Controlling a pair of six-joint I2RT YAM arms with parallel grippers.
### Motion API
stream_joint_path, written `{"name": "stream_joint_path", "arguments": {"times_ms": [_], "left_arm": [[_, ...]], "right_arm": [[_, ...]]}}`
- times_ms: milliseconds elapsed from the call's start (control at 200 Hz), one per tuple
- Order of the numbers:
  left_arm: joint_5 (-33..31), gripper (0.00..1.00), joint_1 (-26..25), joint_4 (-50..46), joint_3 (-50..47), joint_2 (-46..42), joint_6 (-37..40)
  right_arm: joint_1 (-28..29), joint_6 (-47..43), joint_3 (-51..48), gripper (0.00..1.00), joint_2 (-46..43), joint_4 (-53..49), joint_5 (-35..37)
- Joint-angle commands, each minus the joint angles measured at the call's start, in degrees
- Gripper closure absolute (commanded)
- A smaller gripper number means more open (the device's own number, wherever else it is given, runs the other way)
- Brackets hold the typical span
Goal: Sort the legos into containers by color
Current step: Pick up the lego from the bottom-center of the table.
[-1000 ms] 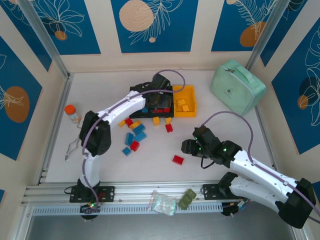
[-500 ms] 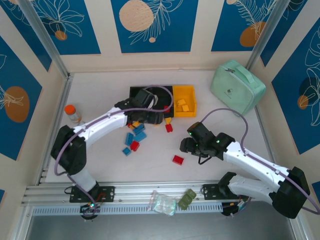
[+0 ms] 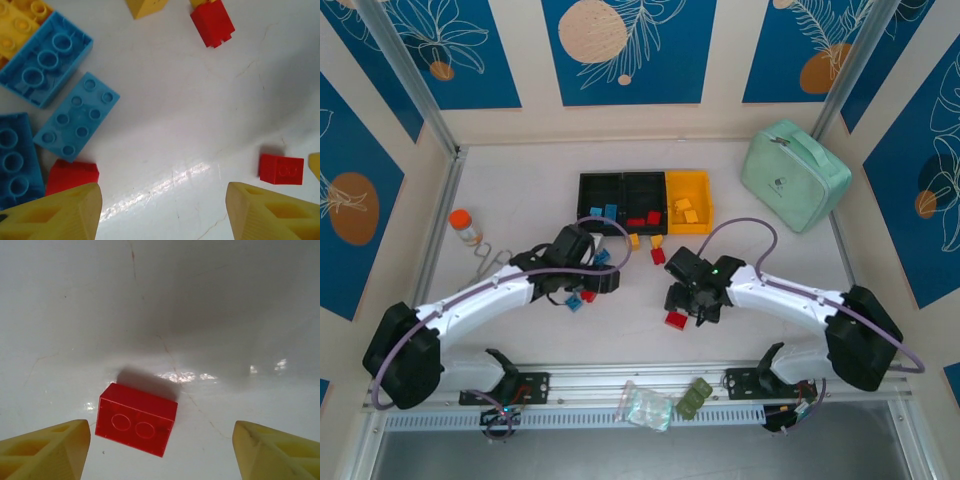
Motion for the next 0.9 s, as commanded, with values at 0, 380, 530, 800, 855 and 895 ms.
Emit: {"name": "stream_joint_path", "arguments": {"times_ms": [0, 380, 530, 800, 855, 895], "left_arm": [[0.21, 0.34, 0.13, 0.13, -1.75, -2.65, -1.30], [0.95, 0.34, 0.13, 2.41, -5.09, -2.00, -4.13], [1.38, 0.34, 0.08, 3.17, -5.85, -1.76, -4.90], [-0.40, 0.34, 0.11, 1.88, -6.84, -3.23, -5.71], [-0.99, 0.34, 0.10, 1.68, -7.36, -3.98, -6.59], [-1.75, 0.34, 0.09, 1.48, -7.78, -4.71, -7.51]], "right_arm": [[0.73, 2.10, 2.20, 0.24, 2.73, 0.91, -1.42], [2.34, 3.39, 3.20, 0.29, 11.04, 4.25, -3.74], [2.67, 3.62, 3.06, 0.44, 11.10, 4.13, -2.85], [2.76, -0.18, 7.00, 0.57, 9.32, 1.36, 0.02], [2.25, -1.82, 8.65, 0.57, 9.25, 0.85, 0.44], [1.70, -3.06, 9.96, 0.57, 9.48, 0.61, 0.74]]}}
